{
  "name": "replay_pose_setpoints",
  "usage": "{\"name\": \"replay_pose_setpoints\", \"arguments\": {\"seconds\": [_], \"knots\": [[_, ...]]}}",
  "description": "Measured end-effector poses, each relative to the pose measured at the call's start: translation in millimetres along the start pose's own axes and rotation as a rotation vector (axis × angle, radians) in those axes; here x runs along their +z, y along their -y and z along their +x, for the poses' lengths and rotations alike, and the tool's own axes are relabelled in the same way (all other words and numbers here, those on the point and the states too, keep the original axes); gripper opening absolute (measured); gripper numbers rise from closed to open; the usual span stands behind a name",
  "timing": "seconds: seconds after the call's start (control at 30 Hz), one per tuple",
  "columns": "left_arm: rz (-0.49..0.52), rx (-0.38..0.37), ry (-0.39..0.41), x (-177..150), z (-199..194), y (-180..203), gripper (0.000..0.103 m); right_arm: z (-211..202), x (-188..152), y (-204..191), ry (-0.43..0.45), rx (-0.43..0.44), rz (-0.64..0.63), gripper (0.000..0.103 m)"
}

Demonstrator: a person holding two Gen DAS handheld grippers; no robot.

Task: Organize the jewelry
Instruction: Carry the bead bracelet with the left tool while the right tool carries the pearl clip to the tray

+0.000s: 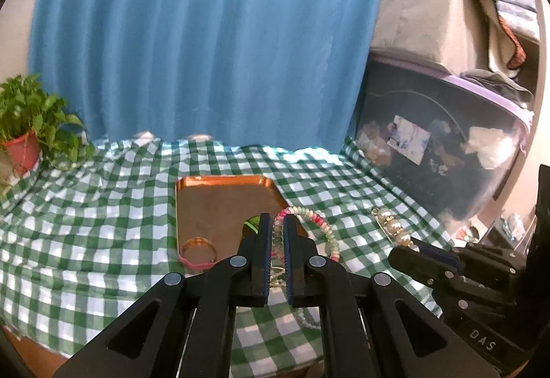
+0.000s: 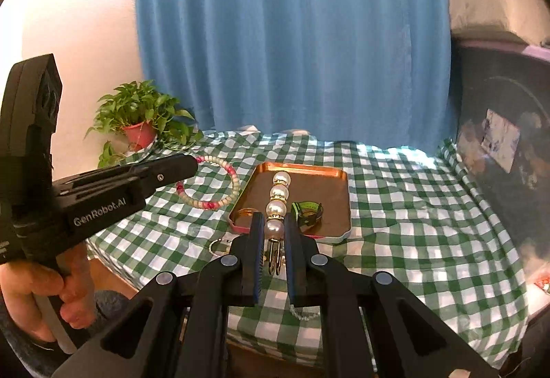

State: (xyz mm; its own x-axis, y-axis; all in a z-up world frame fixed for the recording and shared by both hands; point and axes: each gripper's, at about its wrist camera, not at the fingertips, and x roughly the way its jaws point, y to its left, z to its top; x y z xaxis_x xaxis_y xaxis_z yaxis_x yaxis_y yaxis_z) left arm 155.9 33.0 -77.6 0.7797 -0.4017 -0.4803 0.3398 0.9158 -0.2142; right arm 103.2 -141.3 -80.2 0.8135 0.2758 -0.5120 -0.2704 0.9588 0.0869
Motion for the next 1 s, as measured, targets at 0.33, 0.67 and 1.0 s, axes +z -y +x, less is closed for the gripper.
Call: {"name": "replay_pose_setpoints", "arguments": {"seconds": [0.33,0.67,1.0], "knots": [[-0.064,0.015,-0.079,-13,80,-36,0.007,69,-8,29,-0.076,0.002,0.034,0.009],[-0.067,0.040,-0.125,-22,158,-57,0.007,147,-5,54,-0.109,0.022,0.093,0.009],[-0.100,0.077,-0.189,-29,224,-78,0.007,218,1,71,-0.088,-0.012,0.115,0.009]]}}
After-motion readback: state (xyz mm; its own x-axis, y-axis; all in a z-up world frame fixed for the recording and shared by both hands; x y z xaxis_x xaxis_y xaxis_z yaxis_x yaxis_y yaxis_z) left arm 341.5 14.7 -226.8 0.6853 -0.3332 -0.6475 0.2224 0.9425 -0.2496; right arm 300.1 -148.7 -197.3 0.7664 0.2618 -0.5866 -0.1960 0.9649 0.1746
